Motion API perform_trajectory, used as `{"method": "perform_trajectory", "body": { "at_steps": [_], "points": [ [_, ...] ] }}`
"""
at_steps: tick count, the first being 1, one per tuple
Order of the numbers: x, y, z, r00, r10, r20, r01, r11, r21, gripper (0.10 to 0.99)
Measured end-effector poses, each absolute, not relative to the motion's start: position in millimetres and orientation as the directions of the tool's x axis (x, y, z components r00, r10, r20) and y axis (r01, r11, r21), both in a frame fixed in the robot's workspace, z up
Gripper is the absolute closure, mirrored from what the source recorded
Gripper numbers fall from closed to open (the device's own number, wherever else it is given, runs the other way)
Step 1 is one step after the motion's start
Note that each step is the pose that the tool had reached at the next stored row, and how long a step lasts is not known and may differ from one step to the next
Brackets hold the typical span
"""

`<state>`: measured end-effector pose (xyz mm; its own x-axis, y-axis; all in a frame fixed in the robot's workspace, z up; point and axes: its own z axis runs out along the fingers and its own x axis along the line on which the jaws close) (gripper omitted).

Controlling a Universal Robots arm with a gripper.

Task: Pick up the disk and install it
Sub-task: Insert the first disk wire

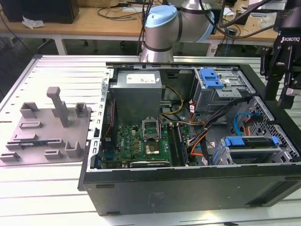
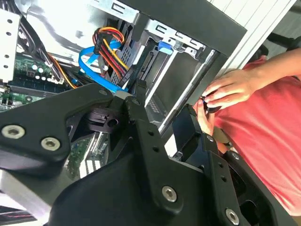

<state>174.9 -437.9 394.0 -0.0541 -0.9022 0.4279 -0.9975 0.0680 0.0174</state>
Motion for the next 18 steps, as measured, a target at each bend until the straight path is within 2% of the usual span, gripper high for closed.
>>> {"method": "perform_trajectory", "body": {
  "at_steps": [5,11,13,18],
  "points": [
    [175.6,-419.7,388.6,-0.056,-0.894,0.444,-0.997,0.071,0.016,0.580],
    [176.3,-414.5,385.3,-0.056,-0.884,0.464,-0.997,0.071,0.015,0.580],
    [176.7,-411.7,381.3,-0.056,-0.875,0.480,-0.997,0.071,0.013,0.733],
    [177.4,-410.6,376.9,-0.056,-0.868,0.494,-0.997,0.072,0.012,0.733]
  ]
}}
